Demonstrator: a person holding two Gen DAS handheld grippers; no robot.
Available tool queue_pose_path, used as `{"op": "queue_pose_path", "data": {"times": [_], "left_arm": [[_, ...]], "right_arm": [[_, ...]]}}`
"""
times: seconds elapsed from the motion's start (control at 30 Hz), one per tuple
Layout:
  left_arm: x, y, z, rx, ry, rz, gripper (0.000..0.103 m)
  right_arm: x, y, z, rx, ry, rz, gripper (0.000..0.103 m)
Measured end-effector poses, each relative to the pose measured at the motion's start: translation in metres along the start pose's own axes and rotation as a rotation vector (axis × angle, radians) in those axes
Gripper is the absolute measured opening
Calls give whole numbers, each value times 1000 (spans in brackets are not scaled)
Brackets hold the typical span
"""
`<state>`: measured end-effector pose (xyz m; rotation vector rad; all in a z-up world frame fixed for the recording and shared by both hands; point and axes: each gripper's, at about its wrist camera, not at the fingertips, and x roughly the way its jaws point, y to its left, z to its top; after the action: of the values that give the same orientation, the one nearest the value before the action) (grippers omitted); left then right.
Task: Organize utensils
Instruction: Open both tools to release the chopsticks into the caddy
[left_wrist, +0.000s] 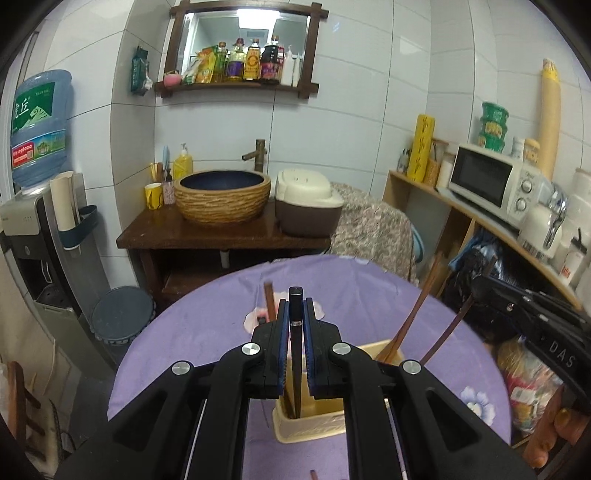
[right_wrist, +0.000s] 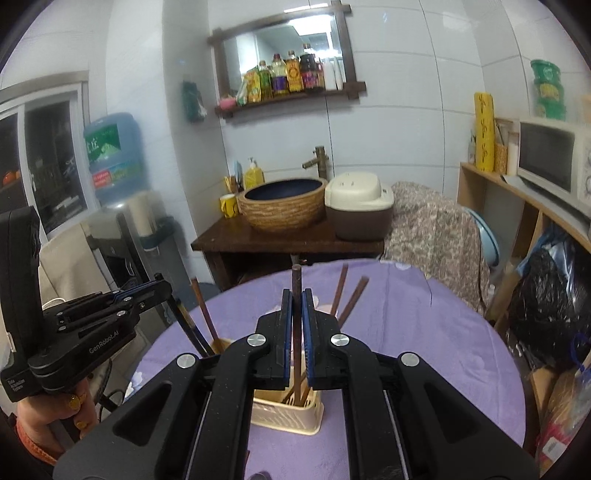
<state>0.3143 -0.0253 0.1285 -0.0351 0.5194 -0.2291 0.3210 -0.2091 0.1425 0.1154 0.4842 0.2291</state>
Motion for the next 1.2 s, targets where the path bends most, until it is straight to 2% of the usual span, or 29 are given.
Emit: {"op": "queue_pose_path", "data": {"times": [0.13,0.33,0.37,0.4,0.43,0.47,0.57,0.6,0.63,0.67,0.77,0.87,1.03,1.2], "left_arm": [[15,6,-13,6,49,-1,9],[13,8,-17,37,32,22,12],[12,8,-17,42,29,22,20],[9,8,-17,47,22,26,27],[4,8,-16,50,4,32,43],[-2,8,-17,55,-21,41,56],[-20,7,-20,81,-67,62,65],[-24,7,-21,88,-76,69,69],[-32,9,-24,91,-90,85,79],[-37,10,-27,89,-99,95,87],[-50,15,-42,90,-105,94,95],[-59,18,-63,98,-89,89,98],[-61,27,-105,74,-35,83,98],[-54,35,-143,33,31,85,98]], "right_arm": [[13,-8,-16,22,25,3,6],[14,-11,-23,24,12,13,9],[13,-12,-23,28,11,11,14],[12,-13,-24,35,5,15,31],[9,-13,-24,40,-4,13,55],[4,-14,-25,41,-26,2,63],[-9,-11,-28,14,-65,-12,65],[-12,-12,-29,14,-71,-7,70],[-18,-13,-32,21,-80,-1,77],[-24,-13,-36,26,-90,5,78],[-38,-10,-48,-1,-100,-16,87],[-49,-6,-65,-24,-91,-42,95],[-60,-3,-100,-34,-31,-39,95],[-63,3,-136,-76,6,-92,95]]}}
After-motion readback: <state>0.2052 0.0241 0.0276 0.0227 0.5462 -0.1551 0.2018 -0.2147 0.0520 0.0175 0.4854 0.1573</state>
